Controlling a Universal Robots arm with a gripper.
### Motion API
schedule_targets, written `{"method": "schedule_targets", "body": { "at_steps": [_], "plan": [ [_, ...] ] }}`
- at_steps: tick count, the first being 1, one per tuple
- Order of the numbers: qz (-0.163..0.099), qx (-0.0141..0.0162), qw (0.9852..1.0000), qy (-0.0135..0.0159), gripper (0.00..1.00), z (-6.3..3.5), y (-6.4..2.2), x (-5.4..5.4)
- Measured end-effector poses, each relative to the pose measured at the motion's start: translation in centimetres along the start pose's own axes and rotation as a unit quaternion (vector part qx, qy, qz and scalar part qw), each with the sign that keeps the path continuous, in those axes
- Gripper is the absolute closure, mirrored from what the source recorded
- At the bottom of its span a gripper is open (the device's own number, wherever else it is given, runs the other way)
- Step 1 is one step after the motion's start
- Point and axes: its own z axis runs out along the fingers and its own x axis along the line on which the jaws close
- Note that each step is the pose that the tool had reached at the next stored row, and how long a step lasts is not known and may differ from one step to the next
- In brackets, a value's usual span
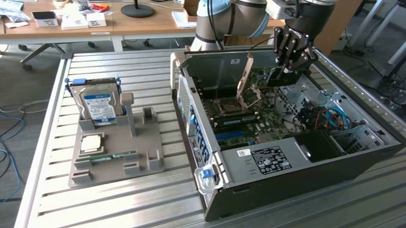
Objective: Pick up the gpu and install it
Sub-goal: 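Insert the gpu into the slot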
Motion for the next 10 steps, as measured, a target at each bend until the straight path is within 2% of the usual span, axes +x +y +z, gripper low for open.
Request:
{"method": "schedule_targets", "body": {
  "at_steps": [10],
  "plan": [
    [0.000,0.0000,1.0000,0.0001,0.73,0.13,0.00,0.01]
  ]
}}
